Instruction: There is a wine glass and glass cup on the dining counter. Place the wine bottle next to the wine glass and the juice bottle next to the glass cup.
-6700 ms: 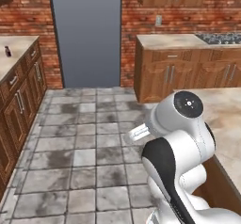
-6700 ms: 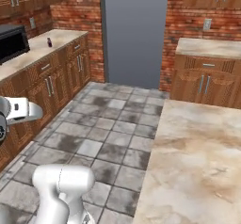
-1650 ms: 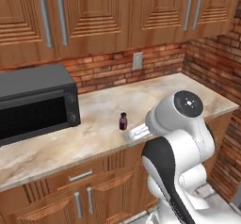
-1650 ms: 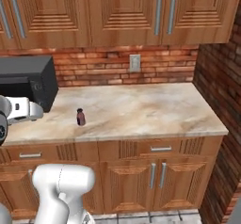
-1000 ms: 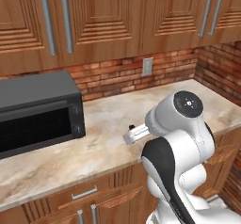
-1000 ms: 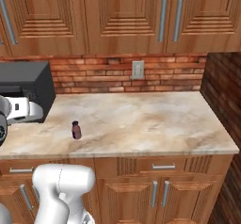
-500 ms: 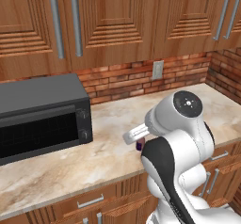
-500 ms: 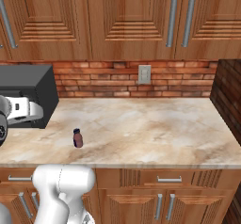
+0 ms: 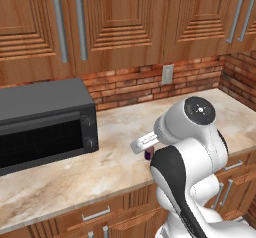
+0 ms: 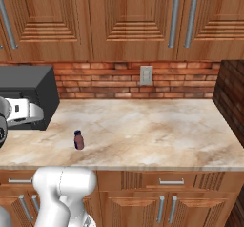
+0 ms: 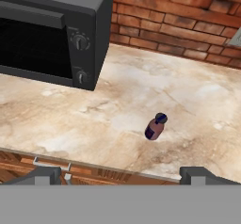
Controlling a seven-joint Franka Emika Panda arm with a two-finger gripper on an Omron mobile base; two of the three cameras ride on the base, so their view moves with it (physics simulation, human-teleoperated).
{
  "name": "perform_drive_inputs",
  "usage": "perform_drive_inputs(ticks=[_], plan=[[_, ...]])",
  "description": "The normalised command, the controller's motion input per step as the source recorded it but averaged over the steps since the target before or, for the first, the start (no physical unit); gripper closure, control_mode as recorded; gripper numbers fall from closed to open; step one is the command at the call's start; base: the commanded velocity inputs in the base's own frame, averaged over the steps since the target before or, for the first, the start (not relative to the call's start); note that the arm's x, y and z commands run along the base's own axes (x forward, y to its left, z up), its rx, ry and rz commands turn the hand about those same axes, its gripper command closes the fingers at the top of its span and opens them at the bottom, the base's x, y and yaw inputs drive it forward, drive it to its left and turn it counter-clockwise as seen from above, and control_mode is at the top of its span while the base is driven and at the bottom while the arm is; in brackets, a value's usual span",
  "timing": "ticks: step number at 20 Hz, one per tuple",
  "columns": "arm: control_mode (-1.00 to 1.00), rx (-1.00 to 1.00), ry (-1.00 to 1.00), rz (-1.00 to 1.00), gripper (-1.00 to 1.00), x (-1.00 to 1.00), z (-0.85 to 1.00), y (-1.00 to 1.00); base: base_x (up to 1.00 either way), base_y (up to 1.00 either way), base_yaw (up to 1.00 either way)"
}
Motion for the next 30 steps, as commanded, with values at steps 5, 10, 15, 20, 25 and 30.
perform_drive_inputs(ticks=[5,10,15,20,25,30], plan=[[1.0,0.0,0.0,0.0,-1.0,0.0,0.0,0.0,0.0,-0.05,0.0],[-1.0,0.0,0.0,-0.01,-1.0,0.0,0.0,-0.03,-0.06,-0.1,-0.01],[-1.0,0.0,0.14,-0.05,-1.0,0.0,0.27,-0.05,0.0,0.0,0.0],[-1.0,0.0,0.3,-0.2,-1.0,0.0,0.33,-0.22,0.0,0.0,0.0],[-1.0,0.0,0.24,-0.1,-1.0,0.0,0.12,-0.33,0.0,0.0,0.0],[-1.0,-0.01,0.03,-0.05,-1.0,0.0,-0.09,-0.36,0.0,0.0,0.0]])
